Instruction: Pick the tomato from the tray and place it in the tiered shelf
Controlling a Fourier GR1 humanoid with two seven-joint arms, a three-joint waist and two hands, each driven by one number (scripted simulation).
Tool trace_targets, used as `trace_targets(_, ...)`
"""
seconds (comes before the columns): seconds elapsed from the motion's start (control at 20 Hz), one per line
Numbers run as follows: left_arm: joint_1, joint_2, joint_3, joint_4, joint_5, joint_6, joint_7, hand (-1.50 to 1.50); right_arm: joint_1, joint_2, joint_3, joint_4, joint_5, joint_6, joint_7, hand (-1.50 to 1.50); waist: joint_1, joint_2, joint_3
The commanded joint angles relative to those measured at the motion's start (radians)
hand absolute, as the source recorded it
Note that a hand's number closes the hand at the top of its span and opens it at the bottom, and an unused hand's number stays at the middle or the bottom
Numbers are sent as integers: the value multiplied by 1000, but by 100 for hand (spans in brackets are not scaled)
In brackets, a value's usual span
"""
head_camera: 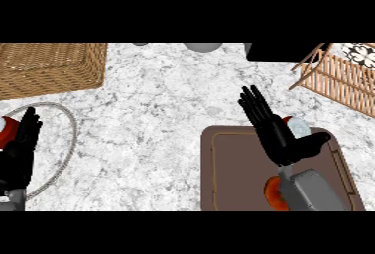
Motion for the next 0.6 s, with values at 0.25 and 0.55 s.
trace_targets(0.25,-136,-83,-153,-65,-46,-79,26,0,11,-344,-117,-201,-3,286,-74,-150,-87,-9,25)
trace_targets(0.55,-107,-134,-199,-71,-48,-75,37,0,97,-311,-258,-15,209,-98,-213,150,-80,1,27)
